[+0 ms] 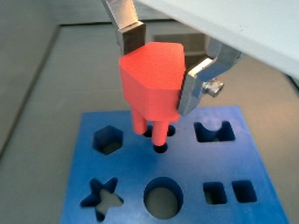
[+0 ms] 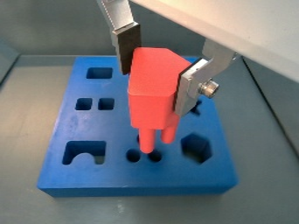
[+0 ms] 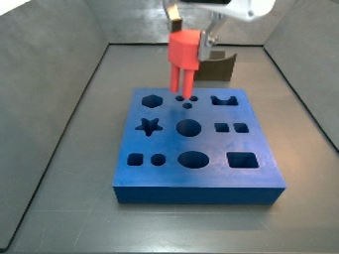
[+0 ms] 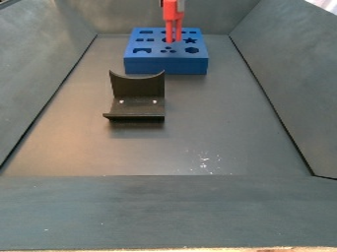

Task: Pick up the 3 prong object. Move to above the board. Insert the 3 prong object.
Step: Insert the 3 prong object.

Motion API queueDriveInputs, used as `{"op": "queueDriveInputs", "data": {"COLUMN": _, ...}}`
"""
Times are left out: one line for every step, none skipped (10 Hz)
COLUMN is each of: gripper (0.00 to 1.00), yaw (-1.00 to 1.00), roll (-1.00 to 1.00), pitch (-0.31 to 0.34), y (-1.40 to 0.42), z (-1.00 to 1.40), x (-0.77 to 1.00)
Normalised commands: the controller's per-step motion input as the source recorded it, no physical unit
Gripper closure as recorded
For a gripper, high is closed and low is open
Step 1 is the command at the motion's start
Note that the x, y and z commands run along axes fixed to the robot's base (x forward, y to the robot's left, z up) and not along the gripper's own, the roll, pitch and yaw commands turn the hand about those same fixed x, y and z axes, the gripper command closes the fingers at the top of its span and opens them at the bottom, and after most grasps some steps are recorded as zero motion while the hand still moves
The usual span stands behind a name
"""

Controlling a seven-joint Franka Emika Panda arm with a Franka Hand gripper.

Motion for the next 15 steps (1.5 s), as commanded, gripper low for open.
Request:
{"op": "queueDriveInputs", "data": {"gripper": 1.0, "yaw": -0.87, "roll": 0.0, "pitch": -0.017, "y": 0.13, "z": -0.32, "x": 0.23}}
{"op": "queueDriveInputs", "data": {"gripper": 1.0, "yaw": -0.94, "roll": 0.0, "pitch": -0.006, "y": 0.06, "z": -0.33, "x": 0.11}}
{"op": "queueDriveInputs", "data": {"gripper": 1.0, "yaw": -0.77, "roll": 0.01, "pitch": 0.0, "y": 0.01, "z": -0.16, "x": -0.03}}
{"op": "queueDriveInputs", "data": {"gripper": 1.0, "yaw": 0.0, "roll": 0.0, "pitch": 0.0, "y": 0.0, "z": -0.06, "x": 0.0}}
{"op": "queueDriveInputs", "data": {"gripper": 1.0, "yaw": -0.49, "roll": 0.0, "pitch": -0.154, "y": -0.05, "z": -0.31, "x": 0.0}}
{"op": "queueDriveInputs", "data": {"gripper": 1.0, "yaw": -0.82, "roll": 0.0, "pitch": -0.194, "y": -0.09, "z": -0.35, "x": 0.0}}
{"op": "queueDriveInputs", "data": {"gripper": 1.0, "yaw": -0.72, "roll": -0.05, "pitch": -0.171, "y": 0.0, "z": -0.17, "x": 0.03}}
{"op": "queueDriveInputs", "data": {"gripper": 1.0, "yaw": 0.0, "roll": 0.0, "pitch": 0.0, "y": 0.0, "z": -0.02, "x": 0.0}}
{"op": "queueDriveInputs", "data": {"gripper": 1.0, "yaw": 0.0, "roll": 0.13, "pitch": 0.0, "y": 0.0, "z": -0.24, "x": 0.0}}
{"op": "queueDriveInputs", "data": {"gripper": 1.0, "yaw": 0.0, "roll": 0.28, "pitch": 0.0, "y": 0.0, "z": -0.55, "x": 0.0}}
{"op": "queueDriveInputs", "data": {"gripper": 1.0, "yaw": 0.0, "roll": 0.31, "pitch": -0.043, "y": -0.05, "z": -0.92, "x": 0.0}}
{"op": "queueDriveInputs", "data": {"gripper": 1.0, "yaw": -0.01, "roll": 0.28, "pitch": 0.0, "y": -0.06, "z": -1.0, "x": 0.0}}
{"op": "queueDriveInputs", "data": {"gripper": 1.0, "yaw": 0.0, "roll": 0.2, "pitch": 0.0, "y": -0.05, "z": -1.0, "x": 0.0}}
{"op": "queueDriveInputs", "data": {"gripper": 1.0, "yaw": 0.0, "roll": 0.18, "pitch": 0.0, "y": -0.04, "z": -0.9, "x": 0.0}}
{"op": "queueDriveInputs", "data": {"gripper": 0.0, "yaw": 0.0, "roll": 0.0, "pitch": 0.0, "y": 0.0, "z": 0.0, "x": 0.0}}
